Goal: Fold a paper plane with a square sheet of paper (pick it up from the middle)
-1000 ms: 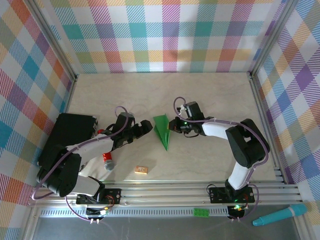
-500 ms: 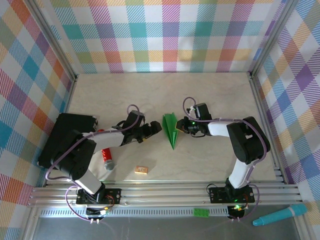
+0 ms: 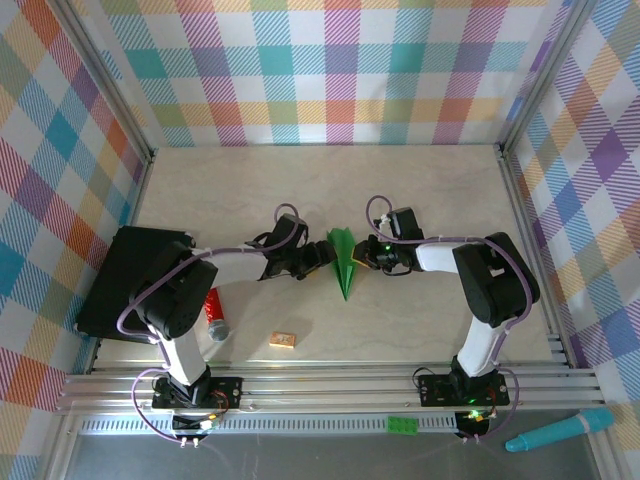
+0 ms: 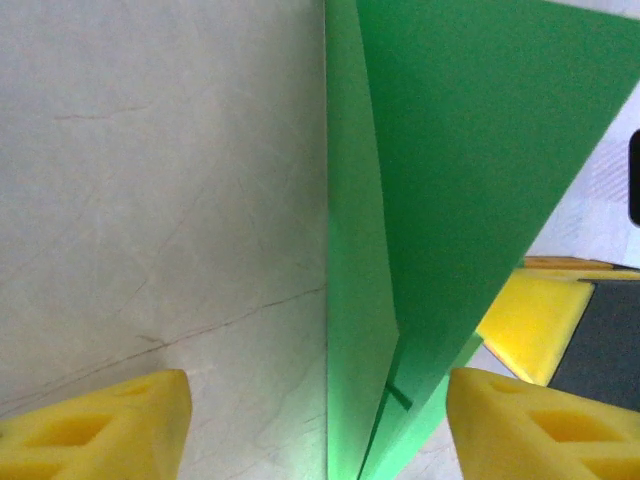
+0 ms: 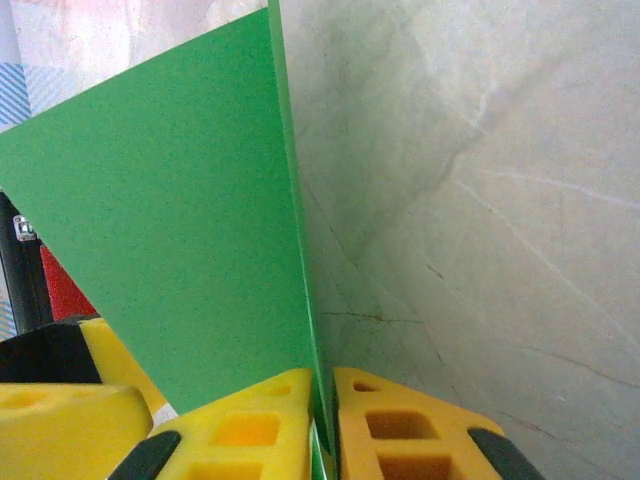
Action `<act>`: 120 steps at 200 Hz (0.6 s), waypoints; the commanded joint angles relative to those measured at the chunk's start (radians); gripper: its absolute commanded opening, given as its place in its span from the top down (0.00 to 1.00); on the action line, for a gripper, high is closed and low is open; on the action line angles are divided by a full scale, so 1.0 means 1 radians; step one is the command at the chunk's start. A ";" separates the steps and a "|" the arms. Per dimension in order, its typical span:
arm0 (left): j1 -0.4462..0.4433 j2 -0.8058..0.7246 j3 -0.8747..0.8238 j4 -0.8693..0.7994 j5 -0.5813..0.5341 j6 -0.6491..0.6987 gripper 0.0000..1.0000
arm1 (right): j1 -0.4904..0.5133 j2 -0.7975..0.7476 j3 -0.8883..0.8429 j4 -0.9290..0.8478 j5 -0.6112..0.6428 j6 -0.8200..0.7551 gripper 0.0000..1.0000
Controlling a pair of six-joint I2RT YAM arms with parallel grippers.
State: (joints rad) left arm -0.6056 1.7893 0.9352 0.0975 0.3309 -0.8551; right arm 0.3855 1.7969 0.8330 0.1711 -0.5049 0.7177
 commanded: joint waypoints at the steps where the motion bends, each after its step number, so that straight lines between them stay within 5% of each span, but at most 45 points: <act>1: -0.005 0.023 0.045 -0.064 -0.008 0.007 0.40 | -0.007 0.016 0.007 -0.010 -0.025 -0.025 0.86; 120: 0.028 0.074 0.122 -0.100 -0.046 0.044 0.77 | -0.009 -0.002 0.007 -0.020 -0.004 -0.016 0.92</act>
State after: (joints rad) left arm -0.5972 1.8637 1.0332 0.0353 0.3199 -0.8333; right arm 0.3855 1.8053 0.8330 0.1635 -0.5098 0.7177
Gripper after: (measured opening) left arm 0.281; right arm 0.096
